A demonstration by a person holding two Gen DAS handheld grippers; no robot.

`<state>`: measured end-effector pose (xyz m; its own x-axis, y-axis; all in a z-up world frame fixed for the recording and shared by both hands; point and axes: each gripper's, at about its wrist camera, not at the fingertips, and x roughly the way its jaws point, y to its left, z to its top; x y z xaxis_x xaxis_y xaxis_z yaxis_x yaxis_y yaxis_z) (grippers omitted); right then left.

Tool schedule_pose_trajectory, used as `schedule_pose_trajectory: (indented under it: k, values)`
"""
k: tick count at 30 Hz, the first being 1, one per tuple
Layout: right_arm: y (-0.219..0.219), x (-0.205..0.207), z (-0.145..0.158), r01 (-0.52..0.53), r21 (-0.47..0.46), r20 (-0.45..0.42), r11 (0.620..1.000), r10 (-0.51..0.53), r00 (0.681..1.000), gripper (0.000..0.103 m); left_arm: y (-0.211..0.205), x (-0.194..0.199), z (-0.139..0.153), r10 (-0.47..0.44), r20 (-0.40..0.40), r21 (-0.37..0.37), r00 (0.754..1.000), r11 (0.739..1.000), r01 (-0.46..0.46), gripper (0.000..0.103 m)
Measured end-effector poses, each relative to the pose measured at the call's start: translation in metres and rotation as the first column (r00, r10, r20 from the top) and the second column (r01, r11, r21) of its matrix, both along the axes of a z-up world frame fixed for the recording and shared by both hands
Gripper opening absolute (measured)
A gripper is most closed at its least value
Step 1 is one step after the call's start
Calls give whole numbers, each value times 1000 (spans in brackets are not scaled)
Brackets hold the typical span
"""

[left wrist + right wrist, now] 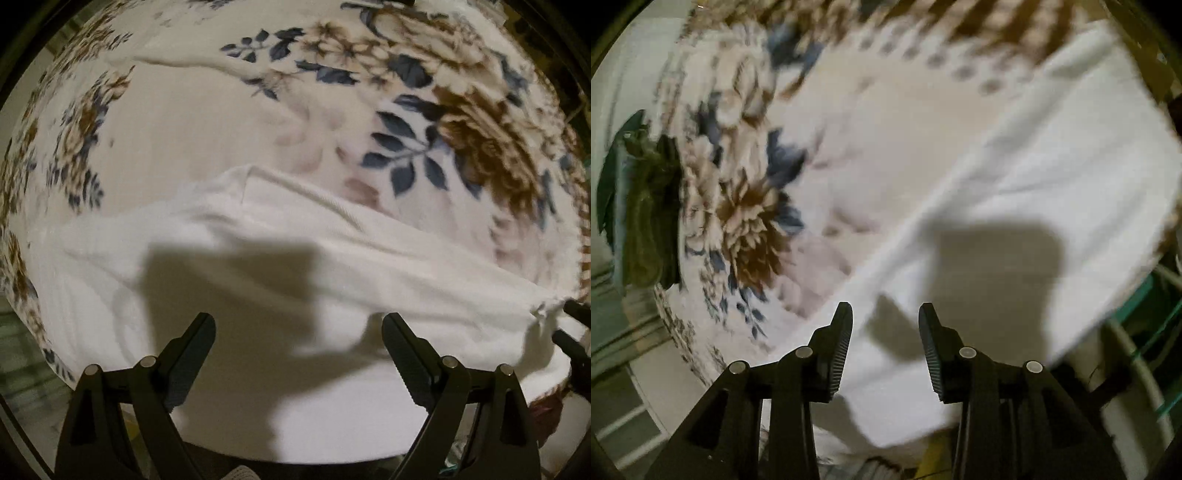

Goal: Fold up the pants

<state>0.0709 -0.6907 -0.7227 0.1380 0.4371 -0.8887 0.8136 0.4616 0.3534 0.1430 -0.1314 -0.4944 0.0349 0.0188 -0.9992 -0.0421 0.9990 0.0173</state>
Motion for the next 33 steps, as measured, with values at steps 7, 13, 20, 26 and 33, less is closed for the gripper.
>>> schedule_pose_trajectory:
  k: [7,13,20,26,33]
  values:
    - [16,13,-26,101,-66,-104,993,-108,989,5,8,15,-10,-13,-23,9,1000,1000,13,92]
    - [13,7,8,112,-100,-6,989,-113,994,5,31,6,-38,-8,-61,14,998,1000,9,92]
    - [-5,26,-19,107,-19,1,994,-107,994,9,50,19,-73,-7,-91,34,996,999,10,92]
    - [-36,-4,3,92,74,137,993,-101,985,46,52,28,-43,-14,-29,-46,999,999,13,92]
    - [-127,-146,37,229,-167,48,959,-224,973,47,58,43,-92,54,7,-6,999,999,-54,96]
